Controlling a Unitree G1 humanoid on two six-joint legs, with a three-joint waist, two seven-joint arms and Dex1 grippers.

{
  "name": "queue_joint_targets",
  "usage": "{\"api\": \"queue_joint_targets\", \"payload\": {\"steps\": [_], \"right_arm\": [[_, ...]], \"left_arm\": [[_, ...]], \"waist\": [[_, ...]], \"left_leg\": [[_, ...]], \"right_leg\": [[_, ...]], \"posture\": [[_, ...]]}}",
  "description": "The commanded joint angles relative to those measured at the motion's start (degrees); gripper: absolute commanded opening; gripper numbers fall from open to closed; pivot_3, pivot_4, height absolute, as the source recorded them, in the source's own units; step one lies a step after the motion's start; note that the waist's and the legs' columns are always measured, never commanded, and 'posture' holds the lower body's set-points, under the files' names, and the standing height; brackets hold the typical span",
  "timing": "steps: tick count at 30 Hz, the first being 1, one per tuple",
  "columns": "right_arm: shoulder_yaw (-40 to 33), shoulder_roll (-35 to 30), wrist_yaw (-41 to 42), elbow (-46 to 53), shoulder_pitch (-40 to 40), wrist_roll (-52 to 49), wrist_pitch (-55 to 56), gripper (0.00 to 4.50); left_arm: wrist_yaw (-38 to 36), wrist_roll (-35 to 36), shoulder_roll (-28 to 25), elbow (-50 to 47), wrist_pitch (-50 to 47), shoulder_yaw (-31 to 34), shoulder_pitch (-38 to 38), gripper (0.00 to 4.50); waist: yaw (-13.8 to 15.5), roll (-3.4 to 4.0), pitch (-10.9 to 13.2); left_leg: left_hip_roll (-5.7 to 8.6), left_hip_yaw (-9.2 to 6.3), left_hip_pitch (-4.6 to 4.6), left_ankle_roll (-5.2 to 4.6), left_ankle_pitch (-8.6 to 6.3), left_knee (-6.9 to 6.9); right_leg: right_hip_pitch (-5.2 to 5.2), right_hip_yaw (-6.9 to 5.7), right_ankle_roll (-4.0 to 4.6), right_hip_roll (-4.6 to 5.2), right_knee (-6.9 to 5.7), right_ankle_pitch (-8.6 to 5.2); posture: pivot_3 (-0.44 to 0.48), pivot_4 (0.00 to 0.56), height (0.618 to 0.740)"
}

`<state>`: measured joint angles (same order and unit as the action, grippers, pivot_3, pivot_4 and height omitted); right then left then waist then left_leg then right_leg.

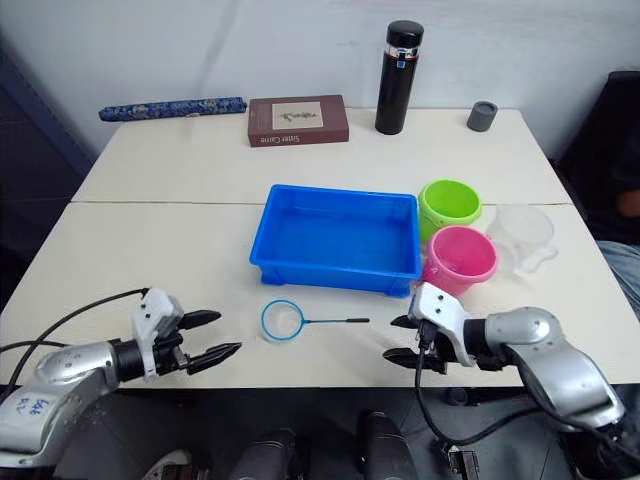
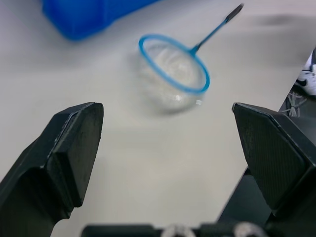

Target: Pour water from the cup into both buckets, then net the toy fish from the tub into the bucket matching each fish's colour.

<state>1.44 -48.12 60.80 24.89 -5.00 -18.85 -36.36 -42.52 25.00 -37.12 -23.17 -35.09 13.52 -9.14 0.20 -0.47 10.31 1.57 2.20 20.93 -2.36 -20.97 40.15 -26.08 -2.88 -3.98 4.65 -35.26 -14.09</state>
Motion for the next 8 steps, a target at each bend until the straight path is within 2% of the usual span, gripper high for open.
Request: {"api": "queue_joint_targets", "payload": {"steps": [1,3,8], "right_arm": [[-4.1,-0.6,-2.0,2.7,3.9,-1.4,0.3,3.09],[-4.3,-0.6,-2.5,2.6,4.8,-1.5,0.6,3.09],[-3.4,-1.2,-2.8,1.3,5.1,-0.8,2.1,3.09]], "left_arm": [[3.7,1.3,2.9,-2.1,0.4,4.5,-4.8,4.49],[4.6,1.4,4.1,-2.1,0.6,4.9,-6.1,4.49],[4.7,1.9,5.1,-2.0,1.2,4.5,-6.8,4.49]], "waist": [[0.1,0.0,0.0],[0.0,0.0,0.0],[0.2,-0.01,0.0]], "left_leg": [[-0.03,-0.03,-0.3,-0.02,-0.05,-0.11],[-0.06,-0.02,-0.66,-0.15,-0.25,-0.19],[-0.06,-0.02,-0.68,-0.3,-0.35,-0.14]], "right_leg": [[0.31,-0.03,0.01,-0.01,0.15,-0.01],[0.69,-0.03,0.06,-0.02,0.27,-0.04],[0.71,-0.02,0.07,-0.01,0.25,-0.04]], "posture": [[0.0,0.15,0.74],[0.0,0.15,0.74],[0.0,0.15,0.74]]}}
